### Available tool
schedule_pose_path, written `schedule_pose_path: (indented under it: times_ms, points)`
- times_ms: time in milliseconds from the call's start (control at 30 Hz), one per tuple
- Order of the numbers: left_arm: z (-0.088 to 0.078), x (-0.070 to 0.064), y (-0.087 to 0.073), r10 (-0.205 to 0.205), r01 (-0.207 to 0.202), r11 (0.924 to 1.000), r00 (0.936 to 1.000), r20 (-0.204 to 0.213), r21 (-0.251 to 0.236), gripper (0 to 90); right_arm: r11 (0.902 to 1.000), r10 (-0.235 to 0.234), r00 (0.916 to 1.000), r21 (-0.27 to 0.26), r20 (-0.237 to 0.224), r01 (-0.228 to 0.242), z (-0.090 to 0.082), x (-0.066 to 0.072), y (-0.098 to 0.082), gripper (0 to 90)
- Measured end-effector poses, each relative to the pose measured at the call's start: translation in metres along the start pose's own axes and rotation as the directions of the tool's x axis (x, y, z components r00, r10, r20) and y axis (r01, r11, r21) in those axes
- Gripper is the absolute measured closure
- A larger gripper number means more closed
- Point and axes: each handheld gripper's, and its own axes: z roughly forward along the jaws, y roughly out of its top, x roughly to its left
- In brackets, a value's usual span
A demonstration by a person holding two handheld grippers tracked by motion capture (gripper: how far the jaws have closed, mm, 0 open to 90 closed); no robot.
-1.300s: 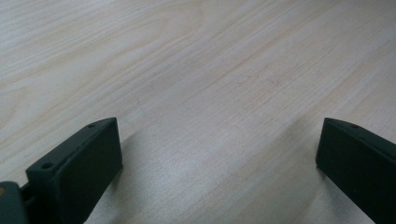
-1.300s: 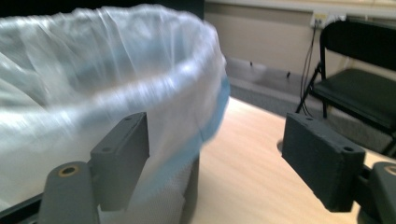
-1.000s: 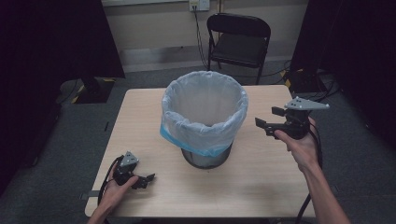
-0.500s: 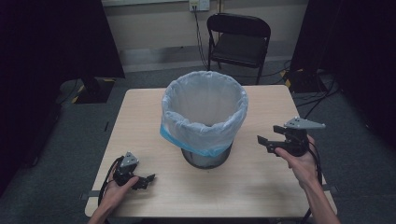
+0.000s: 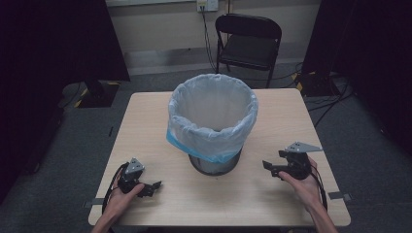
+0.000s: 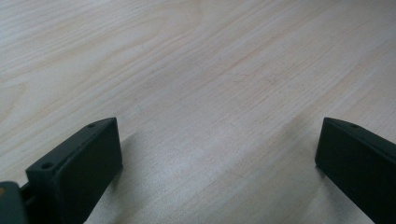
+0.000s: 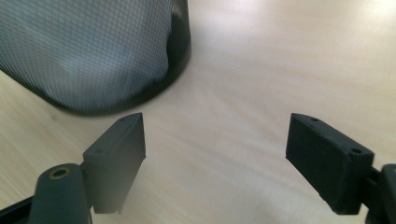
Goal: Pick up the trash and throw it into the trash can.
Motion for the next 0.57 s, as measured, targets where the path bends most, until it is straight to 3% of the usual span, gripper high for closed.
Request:
schedule_pose_path:
  times_ms: [200, 433, 467, 567]
  points:
    - [0.0, 0.0, 0.0, 0.0, 0.0, 1.0, 1.0, 0.0, 0.0, 0.0, 0.9972, 0.008, 0.9988, 0.074, 0.048, -0.011, 0.021, 0.0, -0.024, 18.2]
    - [0.0, 0.0, 0.0, 0.0, 0.0, 1.0, 1.0, 0.001, 0.001, 0.0, 0.9941, -0.022, 0.9933, 0.108, 0.114, 0.01, 0.034, 0.006, -0.029, 14.5]
    - [0.0, 0.0, 0.0, -0.001, 0.001, 1.0, 1.0, 0.002, -0.001, 0.0, 0.9927, -0.05, 0.9893, 0.116, 0.137, 0.034, 0.036, 0.01, -0.029, 13.6]
    - [0.0, 0.0, 0.0, 0.0, 0.0, 1.0, 1.0, 0.001, 0.0, 0.0, 0.993, -0.046, 0.9874, 0.114, 0.151, 0.029, 0.037, 0.012, -0.029, 13.5]
